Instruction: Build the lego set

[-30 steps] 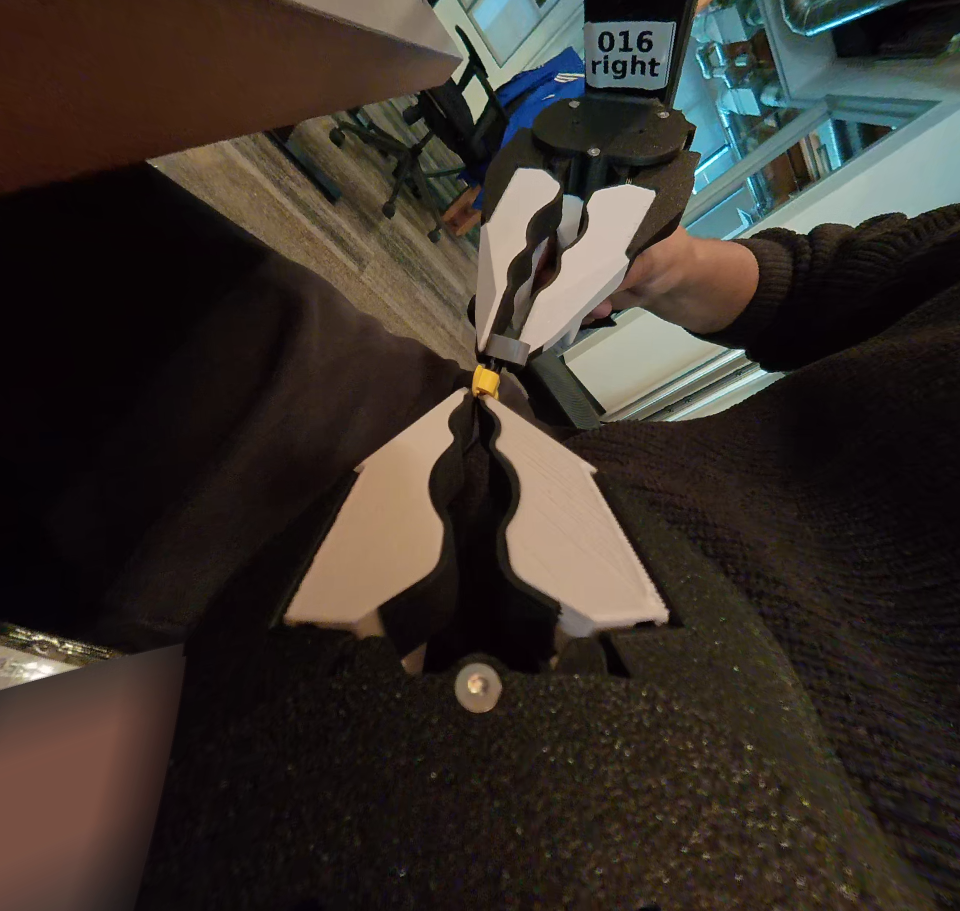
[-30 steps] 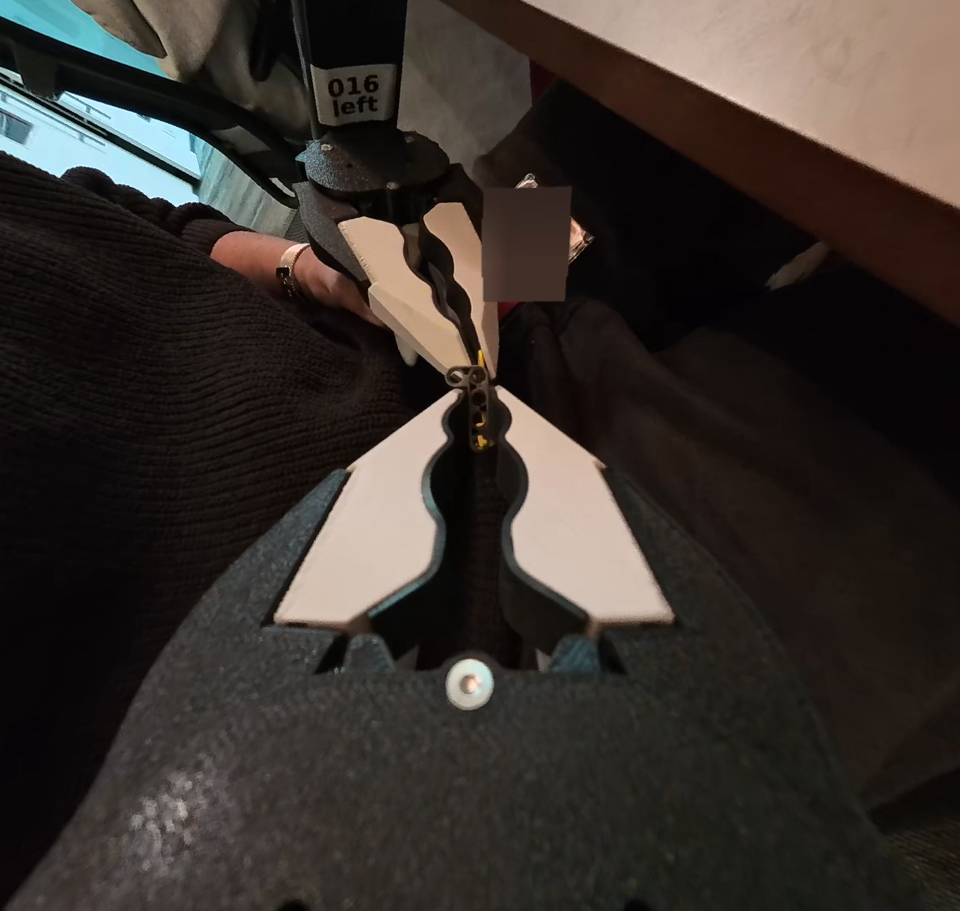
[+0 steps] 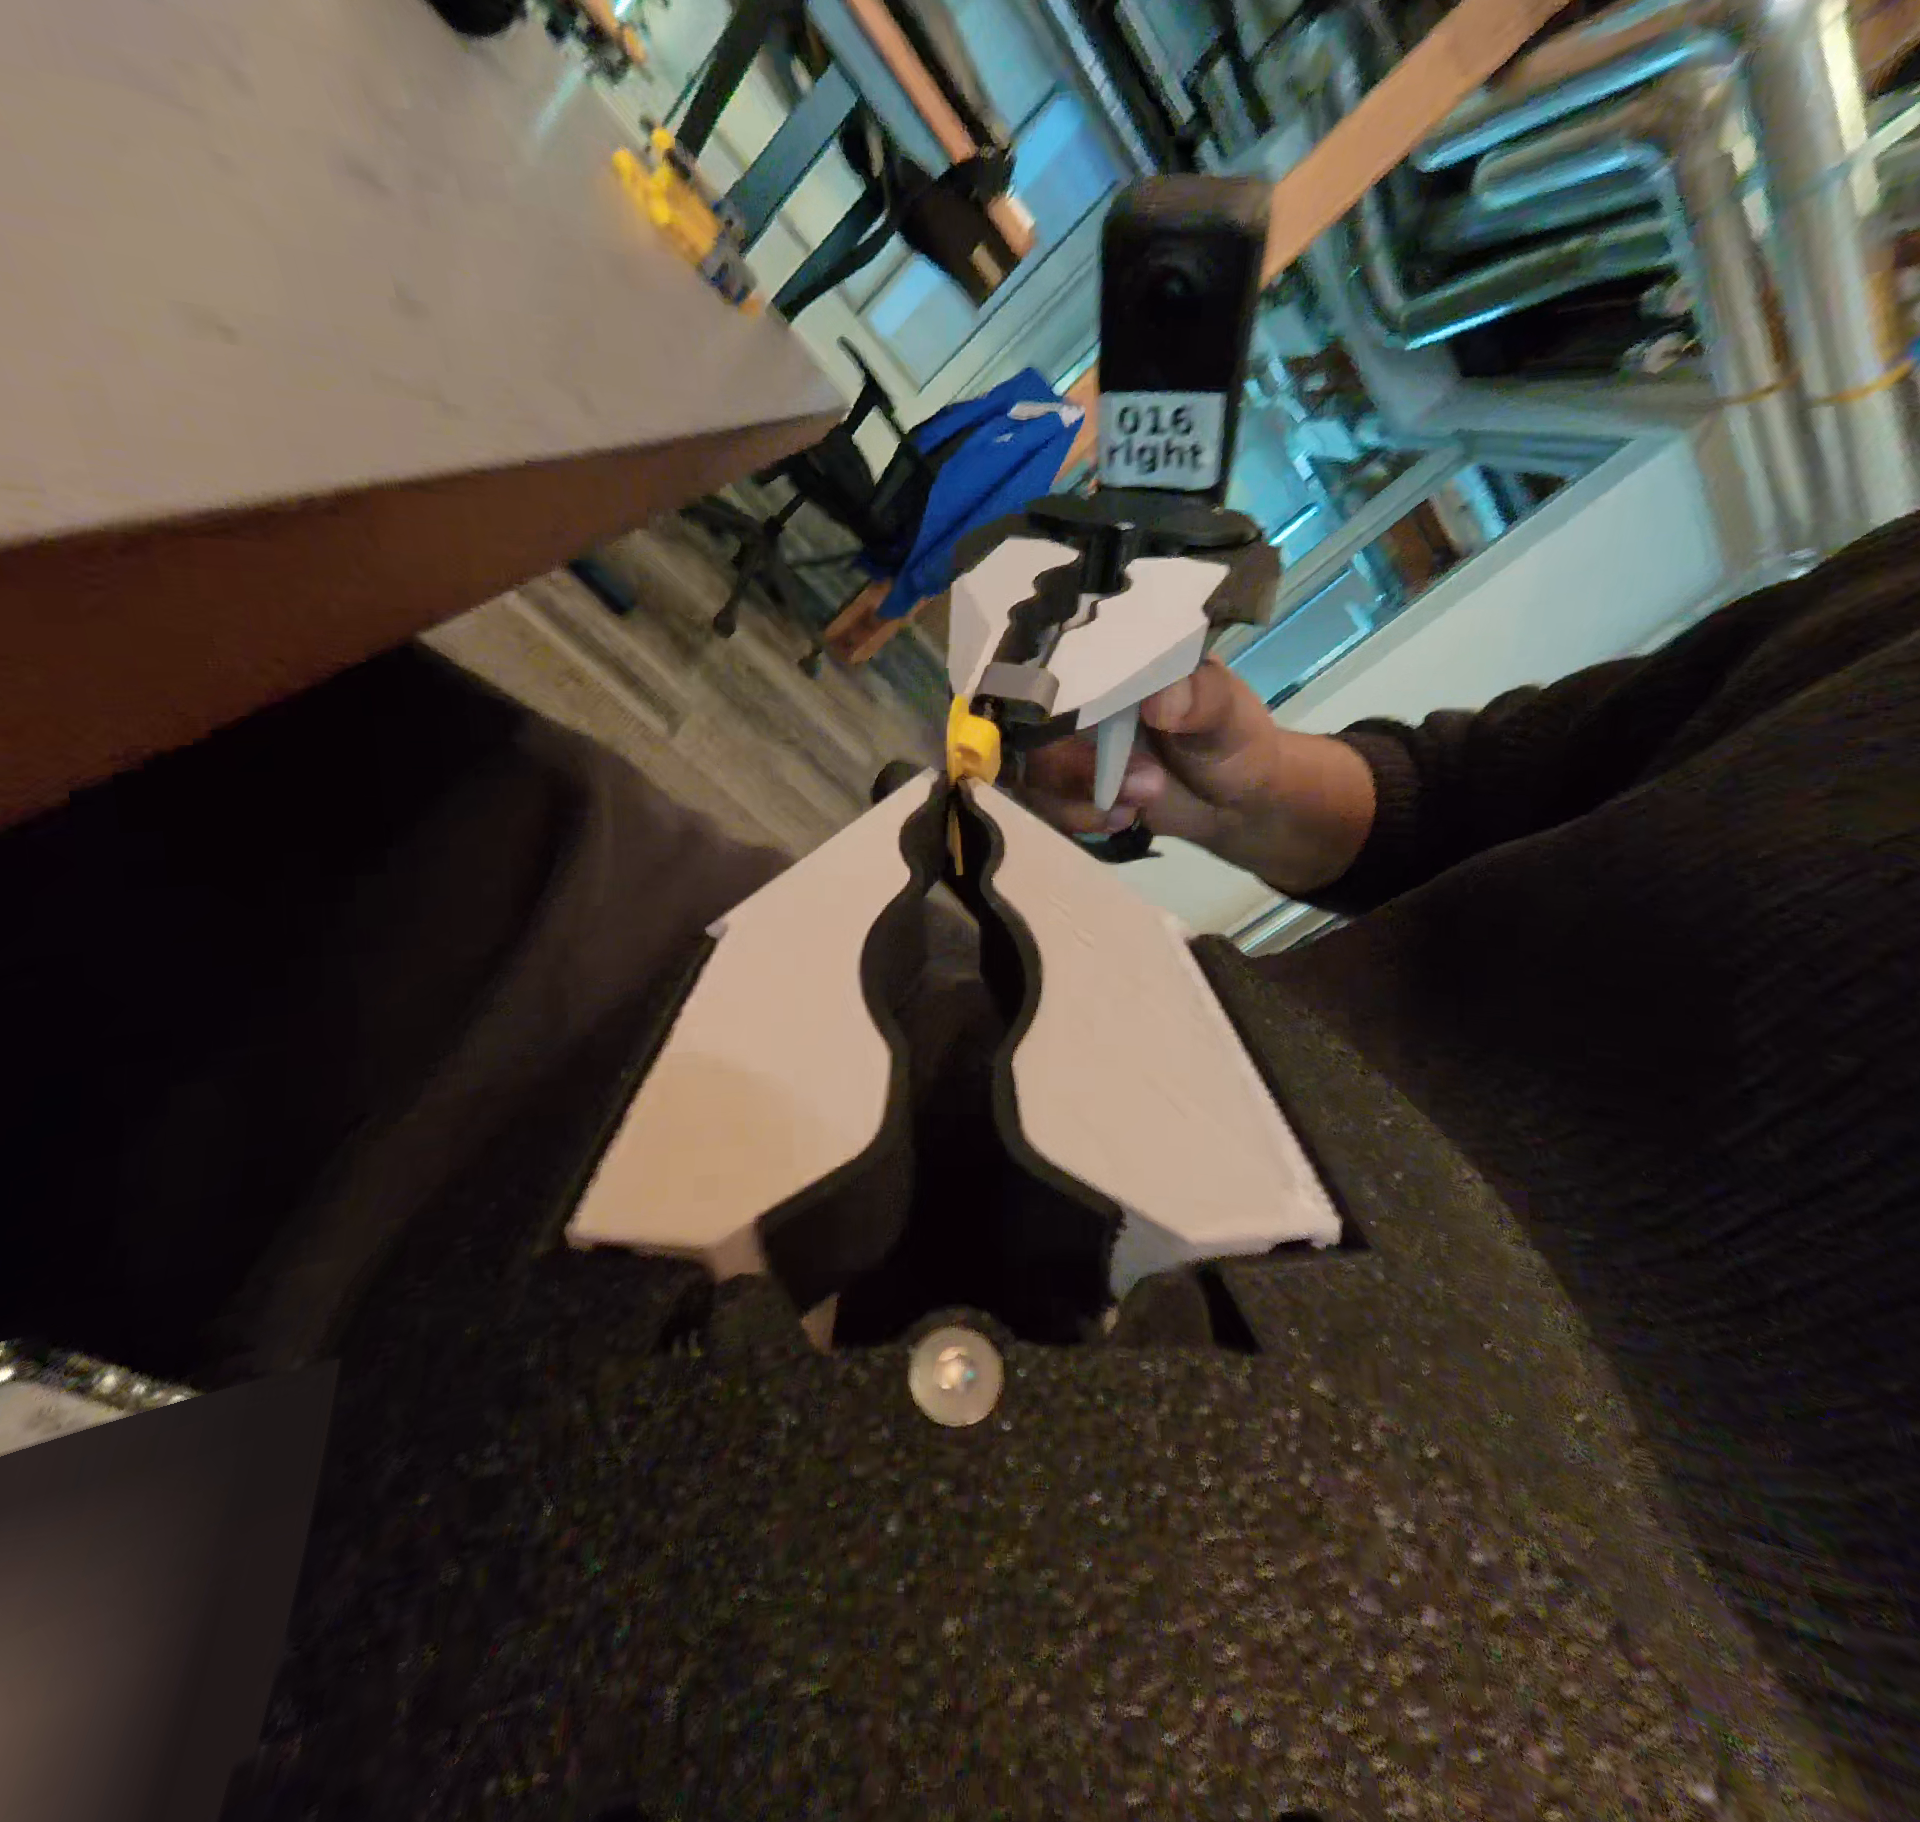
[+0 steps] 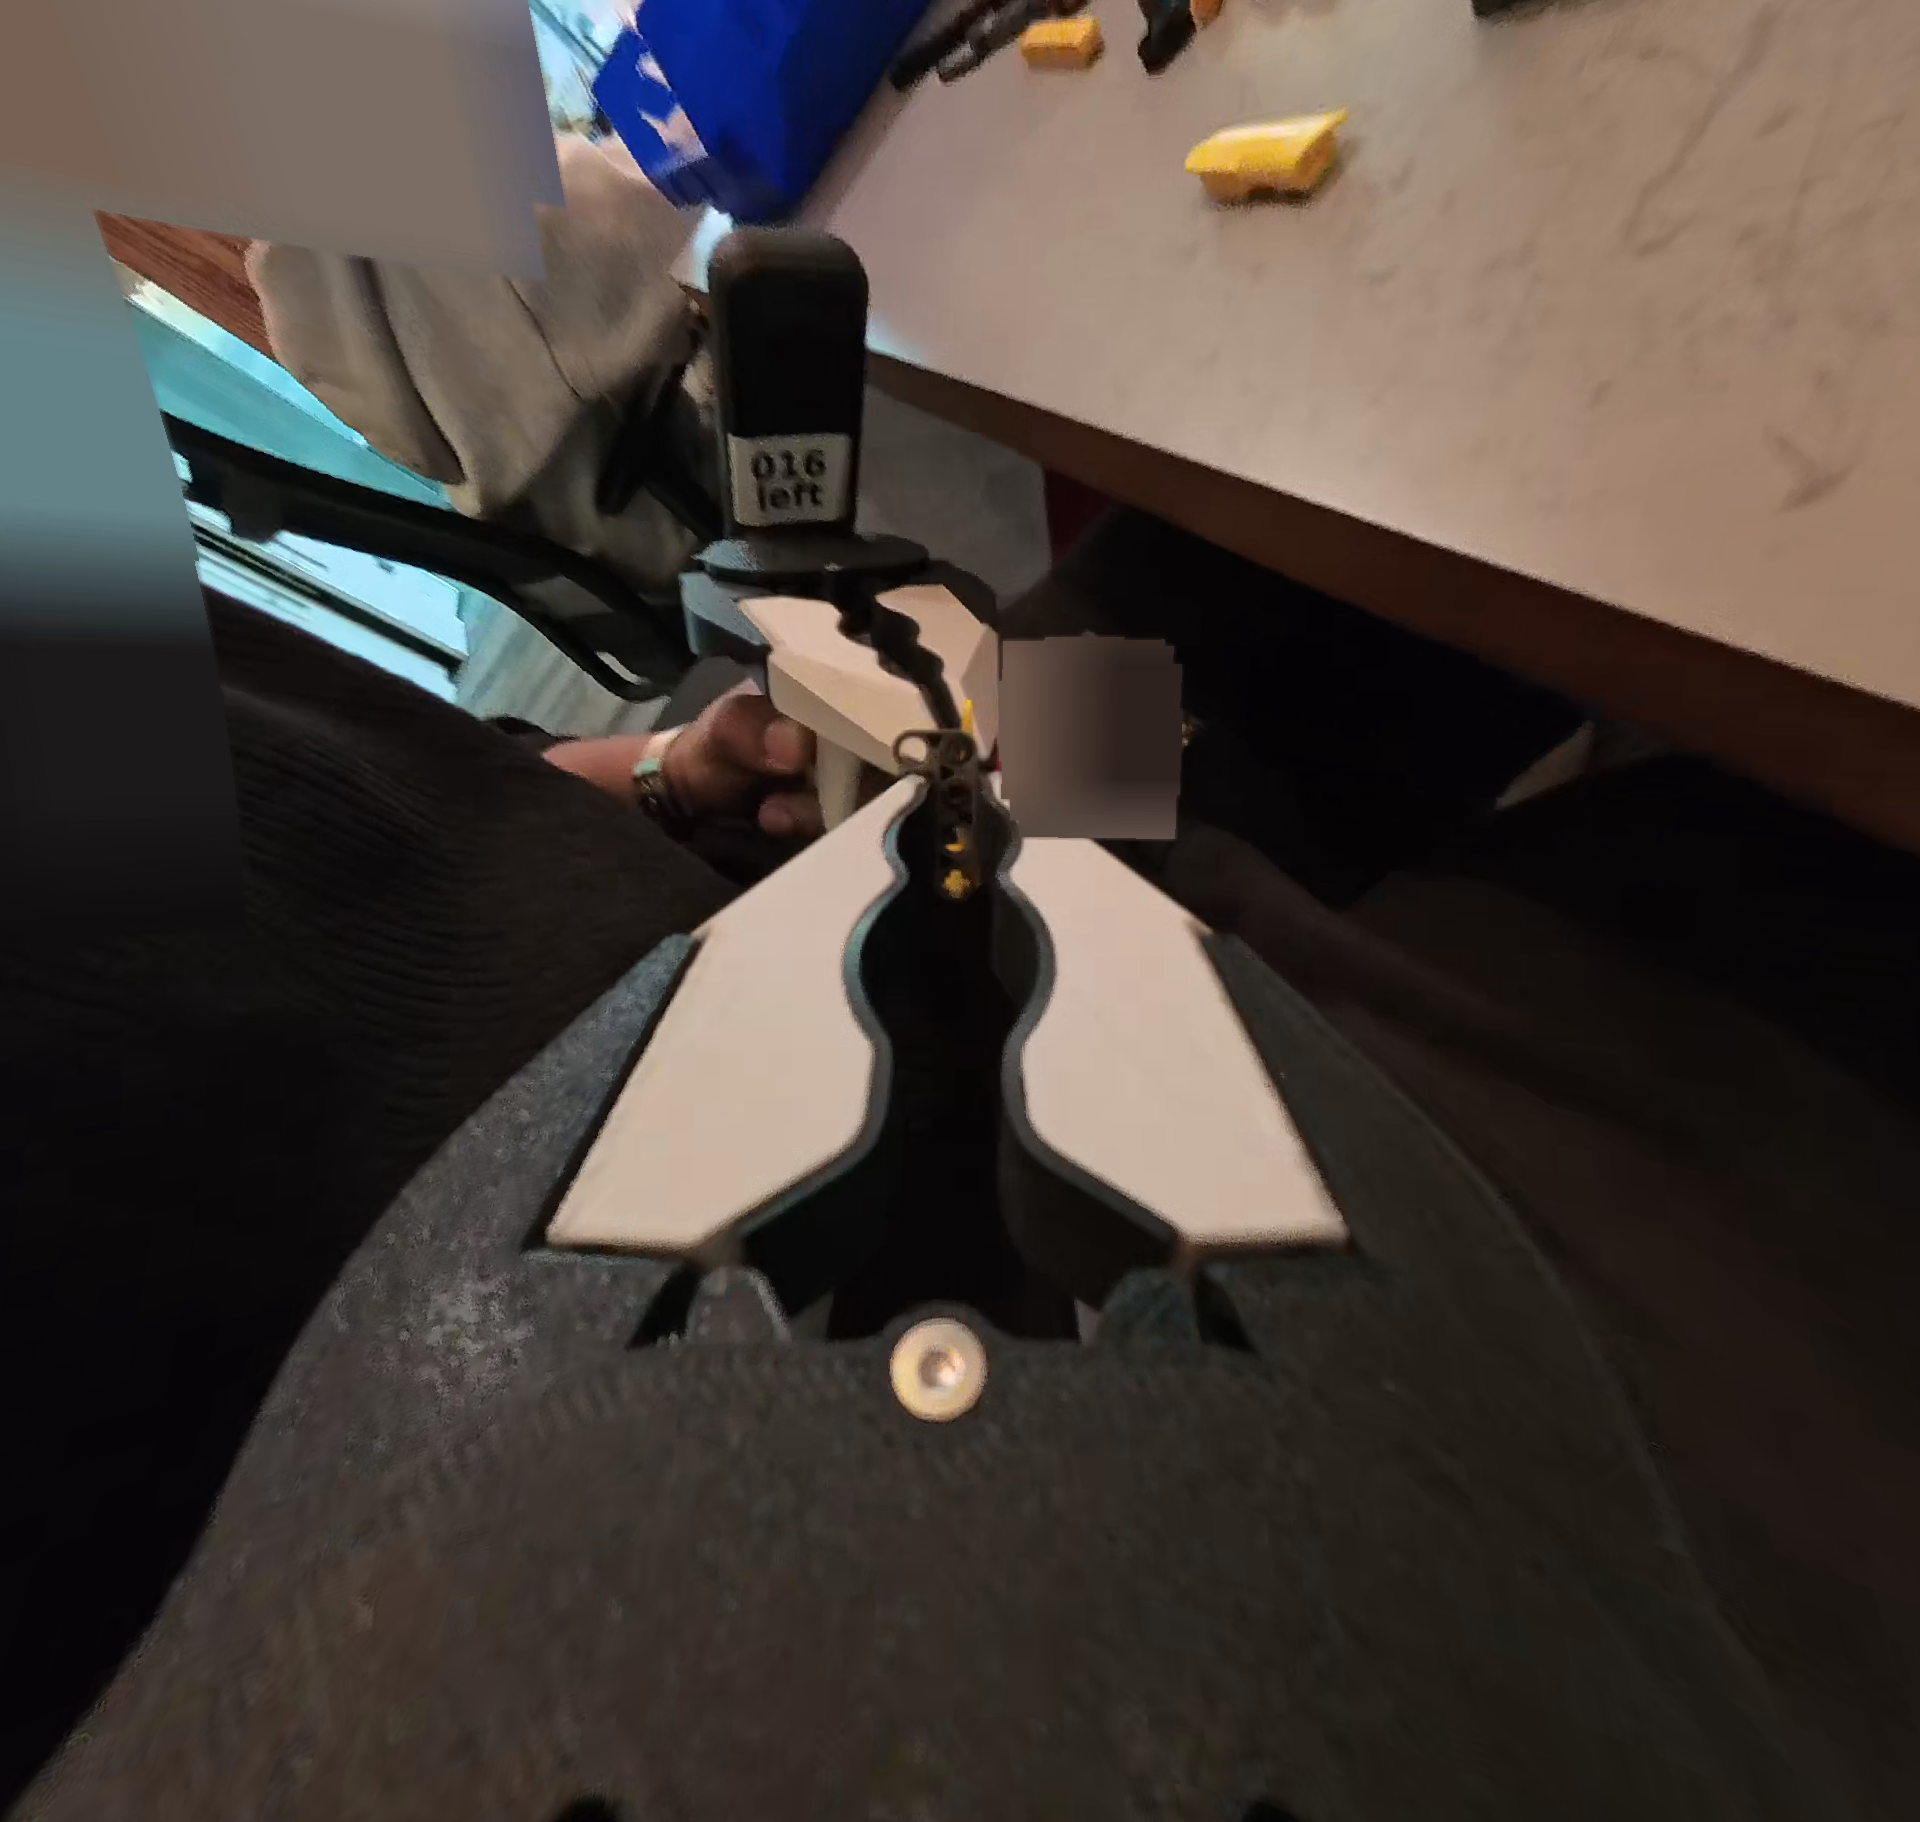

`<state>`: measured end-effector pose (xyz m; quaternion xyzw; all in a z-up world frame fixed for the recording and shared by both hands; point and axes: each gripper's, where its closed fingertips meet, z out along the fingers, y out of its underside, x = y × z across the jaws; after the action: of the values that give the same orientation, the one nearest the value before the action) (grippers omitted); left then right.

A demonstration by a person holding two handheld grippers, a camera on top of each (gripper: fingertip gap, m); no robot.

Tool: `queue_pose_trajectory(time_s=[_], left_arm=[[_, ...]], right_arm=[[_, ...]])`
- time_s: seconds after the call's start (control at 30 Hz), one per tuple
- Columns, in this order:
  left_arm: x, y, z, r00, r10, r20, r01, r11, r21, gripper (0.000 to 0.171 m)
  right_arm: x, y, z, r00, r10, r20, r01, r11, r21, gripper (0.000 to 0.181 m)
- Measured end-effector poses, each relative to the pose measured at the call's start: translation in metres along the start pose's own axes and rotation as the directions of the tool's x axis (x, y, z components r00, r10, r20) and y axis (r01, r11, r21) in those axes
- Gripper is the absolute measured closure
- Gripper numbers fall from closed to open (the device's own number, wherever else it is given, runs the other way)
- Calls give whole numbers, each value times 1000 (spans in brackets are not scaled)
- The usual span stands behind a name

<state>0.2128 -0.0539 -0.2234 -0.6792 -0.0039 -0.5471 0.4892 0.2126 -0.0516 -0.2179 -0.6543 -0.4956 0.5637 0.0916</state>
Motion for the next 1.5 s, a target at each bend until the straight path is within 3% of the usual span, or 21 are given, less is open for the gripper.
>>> queue_pose_trajectory(time_s=[0.33, 0.37, 0.43, 0.6, 0.67, 0.93, 1.2, 1.4, 1.5], left_arm=[[29, -27, -13, 983, -24, -179, 44, 993, 110, 170], [38, -28, -15, 973, -11, -230, 39, 992, 117, 153], [42, -30, -16, 966, -19, -257, 51, 992, 118, 146], [40, -28, -14, 969, -33, -245, 62, 992, 112, 154], [37, -27, -13, 975, -36, -221, 61, 992, 108, 165], [34, -26, -11, 972, -92, -215, 119, 986, 118, 166], [30, -28, -14, 996, -51, -75, 70, 957, 280, 166], [24, -30, -20, 994, -84, -76, 103, 947, 303, 166], [24, -36, -23, 989, -89, -120, 121, 948, 296, 166]], right_arm=[[-26, -28, 2, 976, 129, 174, -151, 981, 118, 175], [-27, -29, 1, 974, 135, 181, -159, 980, 124, 174], [-28, -31, 1, 971, 143, 190, -169, 977, 132, 175], [-32, -25, 3, 976, 124, 180, -146, 983, 114, 175], [-33, -24, 3, 974, 125, 187, -147, 983, 112, 174], [-30, -23, 3, 977, 135, 166, -156, 981, 119, 174], [-29, -21, 11, 976, 184, 114, -207, 944, 256, 174], [-26, -22, 20, 953, 249, 174, -292, 908, 302, 174], [-27, -27, 22, 971, 189, 148, -224, 933, 281, 174]])
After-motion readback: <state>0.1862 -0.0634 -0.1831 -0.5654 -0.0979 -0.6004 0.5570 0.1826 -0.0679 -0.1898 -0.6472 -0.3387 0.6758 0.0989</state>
